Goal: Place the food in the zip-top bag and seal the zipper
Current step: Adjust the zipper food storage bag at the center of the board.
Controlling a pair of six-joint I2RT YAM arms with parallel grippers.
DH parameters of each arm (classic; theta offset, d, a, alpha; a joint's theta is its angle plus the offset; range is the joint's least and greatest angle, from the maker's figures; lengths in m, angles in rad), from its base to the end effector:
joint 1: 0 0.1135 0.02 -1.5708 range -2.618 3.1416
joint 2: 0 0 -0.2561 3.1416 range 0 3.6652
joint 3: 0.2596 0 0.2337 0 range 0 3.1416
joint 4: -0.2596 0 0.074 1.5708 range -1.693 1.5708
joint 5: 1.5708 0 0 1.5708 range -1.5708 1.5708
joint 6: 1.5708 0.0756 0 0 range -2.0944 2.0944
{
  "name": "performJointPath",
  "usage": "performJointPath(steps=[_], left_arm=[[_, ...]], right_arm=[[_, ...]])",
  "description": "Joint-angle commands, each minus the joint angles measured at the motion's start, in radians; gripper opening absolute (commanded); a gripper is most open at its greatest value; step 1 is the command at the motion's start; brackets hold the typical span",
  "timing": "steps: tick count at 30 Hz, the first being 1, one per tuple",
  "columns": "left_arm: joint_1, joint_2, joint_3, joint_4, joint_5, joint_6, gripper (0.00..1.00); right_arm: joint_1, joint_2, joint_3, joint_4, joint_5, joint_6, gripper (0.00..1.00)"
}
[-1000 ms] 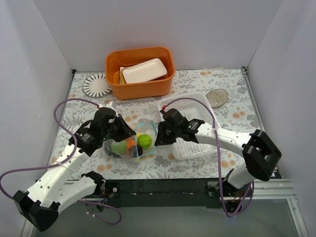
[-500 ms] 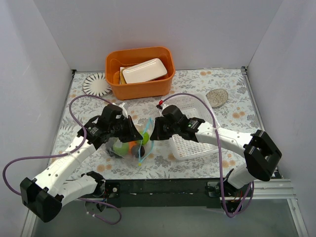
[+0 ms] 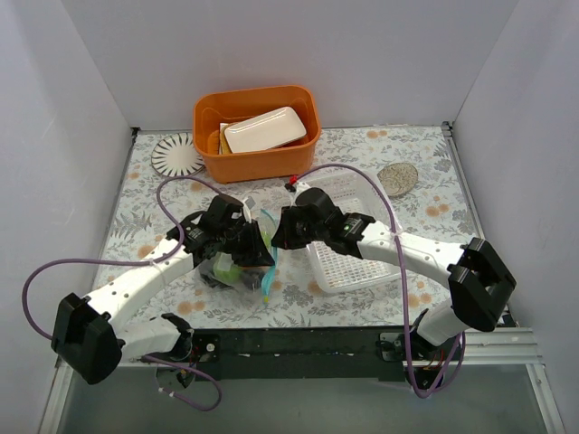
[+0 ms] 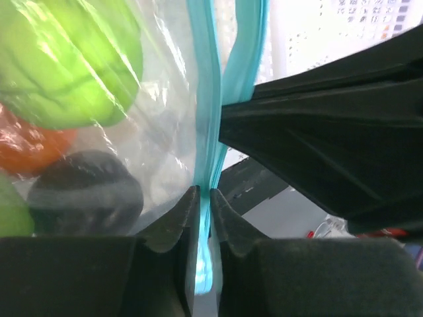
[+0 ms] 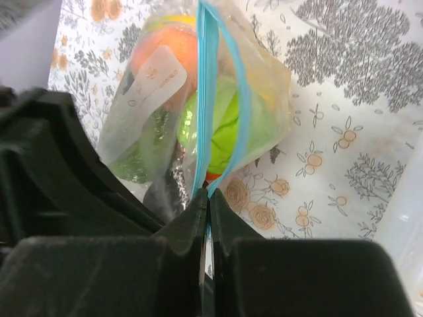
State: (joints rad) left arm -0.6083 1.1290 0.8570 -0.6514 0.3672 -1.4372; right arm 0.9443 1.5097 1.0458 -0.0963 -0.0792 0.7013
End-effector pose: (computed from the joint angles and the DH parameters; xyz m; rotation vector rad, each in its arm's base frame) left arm 0.1744 -0.1545 0.2268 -1.0025 2.7276 -1.1112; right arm 0.2061 0.2949 0.2423 -0.3312 2.2935 1.0019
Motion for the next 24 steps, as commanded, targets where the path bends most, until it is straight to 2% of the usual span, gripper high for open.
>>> performJointPath(steps=[1, 2, 4, 5, 8, 13, 18, 24], left_arm=[[-0.019, 0.015, 0.013, 0.026, -0.022, -0.029, 0.19], [-0.021, -0.003, 0.039, 0.015, -0.051, -0.040, 0.23], [-0.019, -0.041, 0.054, 0.012, -0.129, -0.070, 0.48], [-0.019, -0.078, 0.071, 0.001, -0.157, -0.081, 0.55], [-0.019, -0.138, 0.080, -0.017, -0.226, -0.115, 0.61], [-0.021, -0.265, 0.051, -0.059, -0.267, -0.147, 0.64], [-0.021, -0.370, -0.047, -0.053, -0.216, -0.221, 0.62], [-0.025, -0.508, -0.269, 0.090, -0.149, -0.374, 0.59]], right_arm=[[-0.010, -0.002, 0.100, 0.058, 0.075, -0.036, 0.08], [-0.015, 0.004, 0.114, 0.047, 0.103, -0.037, 0.08], [-0.019, 0.018, 0.118, 0.040, 0.122, -0.040, 0.08], [-0.030, 0.023, 0.120, 0.040, 0.125, -0.040, 0.08], [-0.053, 0.050, 0.129, 0.032, 0.124, -0.045, 0.08], [-0.091, 0.090, 0.155, 0.027, 0.102, -0.066, 0.08], [-0.134, 0.135, 0.197, 0.003, 0.073, -0.089, 0.08], [-0.150, 0.153, 0.224, 0.000, 0.029, -0.102, 0.09]])
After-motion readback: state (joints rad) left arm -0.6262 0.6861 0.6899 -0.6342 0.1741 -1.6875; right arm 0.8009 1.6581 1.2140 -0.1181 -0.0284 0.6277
